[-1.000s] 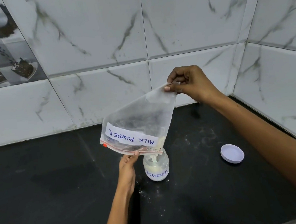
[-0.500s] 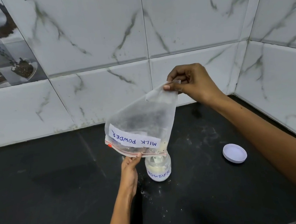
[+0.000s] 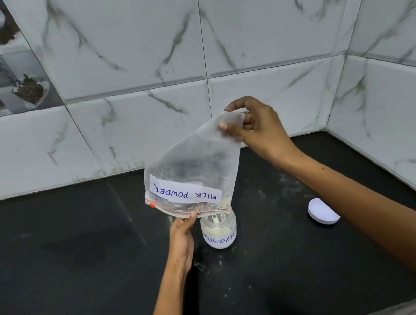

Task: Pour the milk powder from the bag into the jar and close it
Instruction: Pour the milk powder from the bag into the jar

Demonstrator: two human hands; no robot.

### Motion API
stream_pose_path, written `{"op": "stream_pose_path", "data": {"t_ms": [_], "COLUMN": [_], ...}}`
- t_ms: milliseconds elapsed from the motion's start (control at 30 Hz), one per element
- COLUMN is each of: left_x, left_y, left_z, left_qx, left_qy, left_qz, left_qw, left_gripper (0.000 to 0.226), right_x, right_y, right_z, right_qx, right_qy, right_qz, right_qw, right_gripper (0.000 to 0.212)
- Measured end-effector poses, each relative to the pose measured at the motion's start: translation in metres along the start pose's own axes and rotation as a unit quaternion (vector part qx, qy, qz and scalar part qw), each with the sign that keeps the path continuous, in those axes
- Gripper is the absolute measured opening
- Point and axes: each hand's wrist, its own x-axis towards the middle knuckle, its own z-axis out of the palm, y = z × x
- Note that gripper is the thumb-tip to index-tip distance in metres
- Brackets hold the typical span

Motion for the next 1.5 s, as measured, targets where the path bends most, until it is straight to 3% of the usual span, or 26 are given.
{"op": "stream_pose_path", "data": {"t_ms": [67, 133, 233, 400, 533, 833, 1133, 1500], "left_x": [-0.001, -0.001, -0.002, -0.004, -0.004, -0.003, -0.002, 0.001], "left_y": [0.000, 0.000, 0.001, 0.002, 0.003, 0.004, 0.000, 0.001], "left_z": [0.001, 0.001, 0.000, -0.001, -0.002, 0.001, 0.002, 0.004], "left_qx": [-0.016, -0.026, -0.032, -0.021, -0.014, -0.016, -0.025, -0.014], "left_qy": [0.008, 0.017, 0.021, 0.019, 0.031, 0.044, 0.043, 0.045], "left_qz": [-0.004, -0.007, -0.003, 0.004, 0.008, 0.011, 0.004, 0.003], "left_qw": [1.000, 0.999, 0.999, 1.000, 0.999, 0.999, 0.999, 0.999], "left_gripper": [0.047, 0.048, 0.048, 0.048, 0.047, 0.046, 0.040, 0.035], "right_x": [-0.009, -0.024, -0.046, -0.051, -0.052, -0.052, -0.057, -0.061], "right_y": [0.014, 0.036, 0.069, 0.097, 0.105, 0.107, 0.112, 0.118], "right_z": [0.003, 0.007, 0.016, 0.036, 0.047, 0.059, 0.056, 0.055], "right_qx": [0.049, 0.074, 0.072, 0.041, 0.018, -0.004, -0.059, -0.037], "right_qy": [-0.028, -0.054, -0.092, -0.088, -0.074, -0.060, -0.062, -0.023], "right_qz": [0.063, 0.126, 0.184, 0.217, 0.215, 0.112, 0.084, 0.147], "right_qw": [0.996, 0.988, 0.976, 0.971, 0.974, 0.992, 0.993, 0.988], "right_gripper": [0.058, 0.068, 0.049, 0.023, 0.005, 0.007, 0.008, 0.006]}}
